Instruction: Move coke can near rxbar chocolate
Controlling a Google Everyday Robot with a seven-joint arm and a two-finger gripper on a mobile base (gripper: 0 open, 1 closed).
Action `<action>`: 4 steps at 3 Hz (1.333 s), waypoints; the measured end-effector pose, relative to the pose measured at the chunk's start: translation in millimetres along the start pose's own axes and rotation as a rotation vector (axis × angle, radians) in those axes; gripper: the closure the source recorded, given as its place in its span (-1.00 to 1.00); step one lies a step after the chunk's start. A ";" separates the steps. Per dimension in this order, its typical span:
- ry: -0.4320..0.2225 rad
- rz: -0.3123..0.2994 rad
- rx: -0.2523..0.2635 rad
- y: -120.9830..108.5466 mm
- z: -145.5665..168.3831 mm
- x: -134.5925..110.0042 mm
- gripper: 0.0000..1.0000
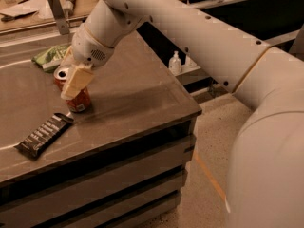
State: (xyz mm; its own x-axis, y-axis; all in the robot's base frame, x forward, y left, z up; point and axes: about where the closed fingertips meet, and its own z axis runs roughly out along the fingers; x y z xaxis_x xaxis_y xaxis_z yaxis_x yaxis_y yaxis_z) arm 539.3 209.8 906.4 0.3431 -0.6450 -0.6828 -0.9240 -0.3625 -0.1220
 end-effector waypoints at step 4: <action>-0.076 0.114 0.048 22.3 -66.1 60.4 -1.00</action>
Offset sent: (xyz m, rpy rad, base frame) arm 0.0180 -0.0846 0.0162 0.0487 0.0508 -0.0635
